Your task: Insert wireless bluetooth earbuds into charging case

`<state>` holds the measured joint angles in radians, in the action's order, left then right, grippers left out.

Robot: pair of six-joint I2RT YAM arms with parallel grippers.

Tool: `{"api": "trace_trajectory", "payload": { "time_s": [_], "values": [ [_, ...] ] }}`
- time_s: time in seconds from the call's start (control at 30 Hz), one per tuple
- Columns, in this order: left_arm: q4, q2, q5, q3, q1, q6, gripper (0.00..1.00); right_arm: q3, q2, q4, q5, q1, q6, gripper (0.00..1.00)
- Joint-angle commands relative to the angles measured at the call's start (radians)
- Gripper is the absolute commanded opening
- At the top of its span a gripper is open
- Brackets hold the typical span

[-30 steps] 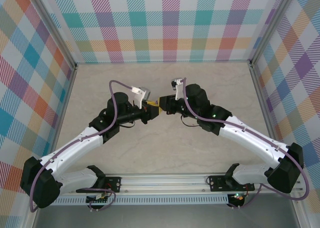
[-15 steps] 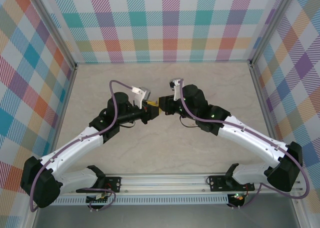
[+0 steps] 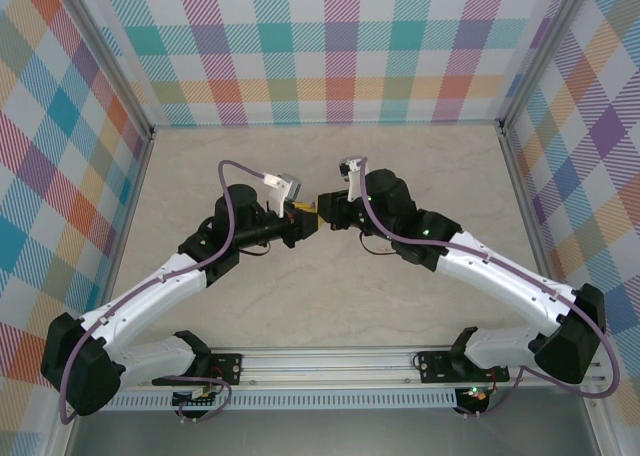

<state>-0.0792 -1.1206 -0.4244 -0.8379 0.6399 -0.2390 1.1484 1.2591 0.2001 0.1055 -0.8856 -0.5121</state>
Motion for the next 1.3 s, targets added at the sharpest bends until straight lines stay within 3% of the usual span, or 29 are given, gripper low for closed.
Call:
{"api": "trace_trajectory", "payload": {
  "time_s": [0.0, 0.8, 1.03, 1.27],
  "values": [
    [-0.083, 0.039, 0.000, -0.016, 0.007, 0.013, 0.12, 0.007, -0.026, 0.054, -0.012, -0.016, -0.004, 0.17],
    [-0.074, 0.013, -0.056, -0.026, 0.007, 0.012, 0.12, 0.016, -0.035, 0.042, 0.039, -0.017, 0.046, 0.17],
    [-0.080, 0.014, -0.025, -0.040, 0.007, -0.016, 0.13, 0.002, -0.034, 0.032, 0.000, -0.016, 0.050, 0.18],
    [-0.114, 0.004, -0.067, -0.053, 0.006, -0.025, 0.14, -0.003, -0.024, 0.037, 0.009, -0.017, 0.040, 0.19]
  ]
}}
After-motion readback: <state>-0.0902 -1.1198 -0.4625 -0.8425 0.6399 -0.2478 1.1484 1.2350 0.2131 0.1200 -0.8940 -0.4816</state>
